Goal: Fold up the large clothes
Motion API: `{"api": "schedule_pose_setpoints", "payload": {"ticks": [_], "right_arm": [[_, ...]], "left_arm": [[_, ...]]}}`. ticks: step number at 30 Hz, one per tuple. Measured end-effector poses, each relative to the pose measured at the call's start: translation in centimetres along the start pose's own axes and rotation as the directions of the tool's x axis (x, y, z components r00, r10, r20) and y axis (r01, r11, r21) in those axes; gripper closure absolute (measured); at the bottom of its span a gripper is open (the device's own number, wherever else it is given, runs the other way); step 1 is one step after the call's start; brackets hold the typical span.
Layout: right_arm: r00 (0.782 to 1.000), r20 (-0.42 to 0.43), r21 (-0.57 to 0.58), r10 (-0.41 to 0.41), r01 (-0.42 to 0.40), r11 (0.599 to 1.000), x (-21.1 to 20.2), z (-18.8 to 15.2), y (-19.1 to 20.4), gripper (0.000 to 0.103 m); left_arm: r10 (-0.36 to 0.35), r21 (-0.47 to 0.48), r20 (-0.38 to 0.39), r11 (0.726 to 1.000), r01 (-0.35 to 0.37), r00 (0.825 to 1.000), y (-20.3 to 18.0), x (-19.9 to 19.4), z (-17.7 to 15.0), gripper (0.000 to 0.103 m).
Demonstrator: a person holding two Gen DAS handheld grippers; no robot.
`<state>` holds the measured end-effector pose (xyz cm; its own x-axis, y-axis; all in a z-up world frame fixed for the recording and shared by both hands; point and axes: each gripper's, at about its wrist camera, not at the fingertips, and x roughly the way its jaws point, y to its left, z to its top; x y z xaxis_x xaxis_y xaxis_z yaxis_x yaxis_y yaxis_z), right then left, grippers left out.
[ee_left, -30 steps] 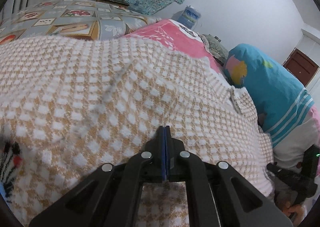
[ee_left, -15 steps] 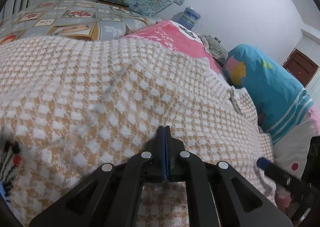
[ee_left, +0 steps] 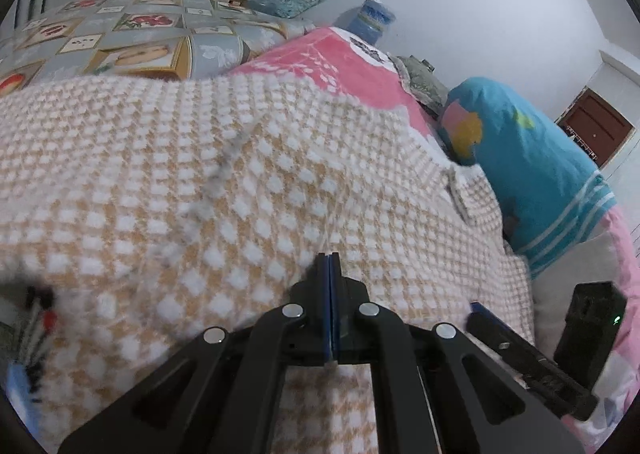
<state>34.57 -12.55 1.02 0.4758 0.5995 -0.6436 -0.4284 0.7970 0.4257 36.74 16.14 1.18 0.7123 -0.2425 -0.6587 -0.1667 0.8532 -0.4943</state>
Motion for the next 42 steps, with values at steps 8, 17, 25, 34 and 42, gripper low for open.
{"api": "schedule_pose_setpoints", "payload": {"ticks": [8, 17, 25, 34, 42], "right_arm": [[1.0, 0.015, -0.016, -0.014, 0.014, 1.0, -0.1, -0.4, 1.0, 0.057], [1.0, 0.014, -0.011, -0.006, 0.006, 1.0, -0.9, -0.3, 0.4, 0.057], [1.0, 0.01, -0.01, -0.006, 0.006, 1.0, -3.2, -1.2, -1.7, 0.057], [1.0, 0.013, -0.018, -0.013, 0.014, 1.0, -3.6, -0.9, -1.2, 0.057], [1.0, 0.014, -0.025, -0.021, 0.021, 0.999, -3.3, -0.8, -0.7, 0.057]], "left_arm": [[0.14, 0.193, -0.04, 0.973, -0.13, 0.989, -4.7, 2.5, 0.8, 0.1], [0.297, 0.347, -0.048, 0.9, -0.263, 0.954, -6.4, 3.8, 0.8, 0.1], [0.172, 0.356, -0.079, 0.925, -0.133, 0.982, -5.0, 4.8, -0.8, 0.1], [0.181, 0.357, -0.065, 0.923, -0.146, 0.981, -5.5, 3.8, -1.1, 0.1], [0.176, 0.349, -0.019, 0.924, -0.159, 0.984, -4.7, -0.9, -1.9, 0.1]]}}
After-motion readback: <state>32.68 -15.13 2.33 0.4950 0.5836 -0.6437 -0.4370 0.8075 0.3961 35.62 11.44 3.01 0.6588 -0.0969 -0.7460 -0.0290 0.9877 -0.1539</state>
